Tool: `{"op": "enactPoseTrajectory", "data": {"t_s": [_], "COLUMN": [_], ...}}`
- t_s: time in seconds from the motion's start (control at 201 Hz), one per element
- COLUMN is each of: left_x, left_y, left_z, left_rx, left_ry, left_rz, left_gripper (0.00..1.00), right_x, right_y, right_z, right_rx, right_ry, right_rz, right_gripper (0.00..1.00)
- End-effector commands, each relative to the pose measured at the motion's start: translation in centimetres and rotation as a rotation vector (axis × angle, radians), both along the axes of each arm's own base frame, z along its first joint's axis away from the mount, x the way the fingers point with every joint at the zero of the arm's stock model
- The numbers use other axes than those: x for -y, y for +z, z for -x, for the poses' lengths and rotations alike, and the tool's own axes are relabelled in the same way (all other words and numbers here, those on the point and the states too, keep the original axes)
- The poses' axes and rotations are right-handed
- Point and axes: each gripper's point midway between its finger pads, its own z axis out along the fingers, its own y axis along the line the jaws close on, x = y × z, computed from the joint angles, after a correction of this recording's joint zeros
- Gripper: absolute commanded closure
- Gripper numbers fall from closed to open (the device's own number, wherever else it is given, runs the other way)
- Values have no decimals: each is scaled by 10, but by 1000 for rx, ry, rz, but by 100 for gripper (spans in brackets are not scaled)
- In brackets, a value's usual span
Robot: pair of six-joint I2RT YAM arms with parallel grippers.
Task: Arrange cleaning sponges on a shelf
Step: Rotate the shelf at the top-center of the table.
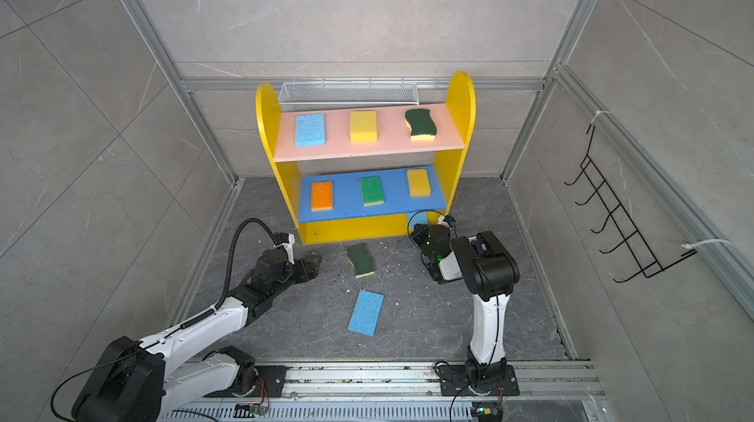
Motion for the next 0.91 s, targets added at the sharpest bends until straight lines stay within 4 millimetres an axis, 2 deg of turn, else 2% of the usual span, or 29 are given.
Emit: {"op": "enactPoseTrajectory", "data": {"t_s": [0.0, 0.254, 0.403, 0.533, 0.637, 0.792, 0.901], "left_x": [1, -2, -5, -8, -8, 2, 11], "left_y": [16, 20, 20, 16, 13, 13, 17], "left_z": [-9, -7, -5, 2, 10, 26, 36], "left_rx": [50, 55, 32, -11, -46, -73, -83], "left_ry": [18, 28, 22, 15, 5, -21, -10], "left_rz": [35, 27, -14, -46, -80, -180, -222], "left_gripper": [18, 18, 18, 17, 15, 12, 10], "right_x": [0, 11, 15, 28, 41, 51, 59], "right_y": [13, 33, 41, 51, 52, 44, 40], "right_z": [5, 41, 67, 94, 118, 145, 163], "right_rx": [29, 13, -62, -105, -156, -248, -304], "right_ry": [4, -13, 20, 11, -1, 13, 8], "right_rz": [-11, 15, 121, 210, 277, 341, 388], "right_gripper": [100, 100, 100, 100, 94, 72, 63]}}
